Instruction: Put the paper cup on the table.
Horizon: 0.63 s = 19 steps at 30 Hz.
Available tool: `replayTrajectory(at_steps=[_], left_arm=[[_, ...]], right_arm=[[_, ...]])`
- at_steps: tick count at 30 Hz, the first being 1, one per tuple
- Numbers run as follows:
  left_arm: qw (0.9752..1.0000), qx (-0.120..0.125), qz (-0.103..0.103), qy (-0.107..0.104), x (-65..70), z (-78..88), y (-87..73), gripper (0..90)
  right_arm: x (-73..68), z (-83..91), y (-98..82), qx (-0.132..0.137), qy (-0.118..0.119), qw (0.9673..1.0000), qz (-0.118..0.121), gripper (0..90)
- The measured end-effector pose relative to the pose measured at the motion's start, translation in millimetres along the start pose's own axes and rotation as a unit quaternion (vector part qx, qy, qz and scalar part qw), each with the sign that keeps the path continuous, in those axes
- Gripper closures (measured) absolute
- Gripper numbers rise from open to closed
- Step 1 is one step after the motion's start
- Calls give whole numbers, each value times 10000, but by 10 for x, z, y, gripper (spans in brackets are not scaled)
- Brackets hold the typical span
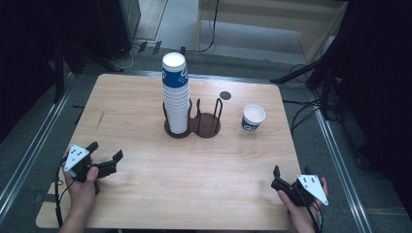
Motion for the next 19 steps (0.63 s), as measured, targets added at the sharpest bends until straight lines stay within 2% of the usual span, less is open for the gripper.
replayTrajectory(at_steps=[12,19], left_arm=[[10000,8,-13,3,2,-1,0,0],[10000,-7,-43,8,4,-1,-2,0]], right_arm=[[48,159,-114,-91,80,9999,-61,0],[31,166,-99,-86,116,9999,-12,0]])
Point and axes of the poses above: each handheld gripper's, and its own axes: z roughly backward along the jaws, y roughly out of its top, x roughly to its right, the point moved 6 cm from there along -z, roughly forward along the jaws, and after that the axes turned 12 degrees about z, right-handed, at the moved point
